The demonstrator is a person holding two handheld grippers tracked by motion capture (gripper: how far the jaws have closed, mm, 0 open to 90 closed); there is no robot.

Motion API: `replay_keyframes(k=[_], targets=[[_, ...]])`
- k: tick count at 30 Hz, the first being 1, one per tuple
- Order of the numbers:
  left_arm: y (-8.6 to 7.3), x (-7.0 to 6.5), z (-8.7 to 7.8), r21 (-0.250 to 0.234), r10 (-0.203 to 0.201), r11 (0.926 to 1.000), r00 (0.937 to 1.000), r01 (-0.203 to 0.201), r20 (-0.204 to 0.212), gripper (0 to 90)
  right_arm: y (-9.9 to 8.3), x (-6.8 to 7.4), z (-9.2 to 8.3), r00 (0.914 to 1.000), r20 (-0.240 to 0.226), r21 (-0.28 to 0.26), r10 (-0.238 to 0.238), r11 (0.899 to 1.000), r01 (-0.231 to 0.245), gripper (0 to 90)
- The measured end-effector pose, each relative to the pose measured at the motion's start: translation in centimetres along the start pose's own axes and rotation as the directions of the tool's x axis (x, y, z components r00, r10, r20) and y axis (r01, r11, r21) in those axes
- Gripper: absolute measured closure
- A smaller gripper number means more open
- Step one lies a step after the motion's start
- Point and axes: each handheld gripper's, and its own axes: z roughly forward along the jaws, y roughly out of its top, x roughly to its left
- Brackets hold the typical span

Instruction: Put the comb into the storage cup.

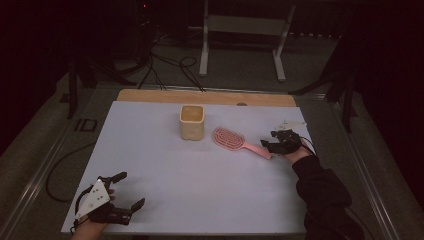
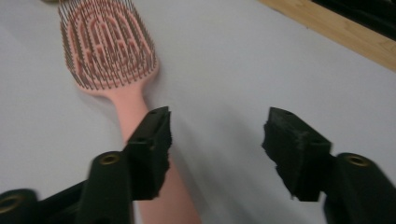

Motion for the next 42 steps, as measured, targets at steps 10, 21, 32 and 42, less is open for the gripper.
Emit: replay_keyframes(k=[10,21,32,42], targets=[[0.0,0.1,0.0,0.000,-0.007,1.0000,1.0000,0.007,-0.005,0.0,0.1,0.2,0.9,0.9987,0.009,0.068,-0.050,0.996,0.049,69.1],[0.0,0.1,-0.1,-0.003,-0.011,0.9999,0.9999,0.011,-0.005,0.0,0.4,0.4,1.7,0.9953,0.006,0.137,-0.097,0.986,0.095,90.0],[0.0,0.1,-0.1,-0.002,-0.012,0.9999,0.9999,0.012,-0.004,0.0,0.1,1.1,2.5,0.9922,-0.044,0.187,-0.117,0.975,0.123,90.0],[0.0,0.1,-0.1,0.000,-0.011,0.9999,0.9999,0.011,-0.005,0.0,-0.3,1.3,1.9,0.9928,-0.060,0.179,-0.104,0.977,0.113,90.0]])
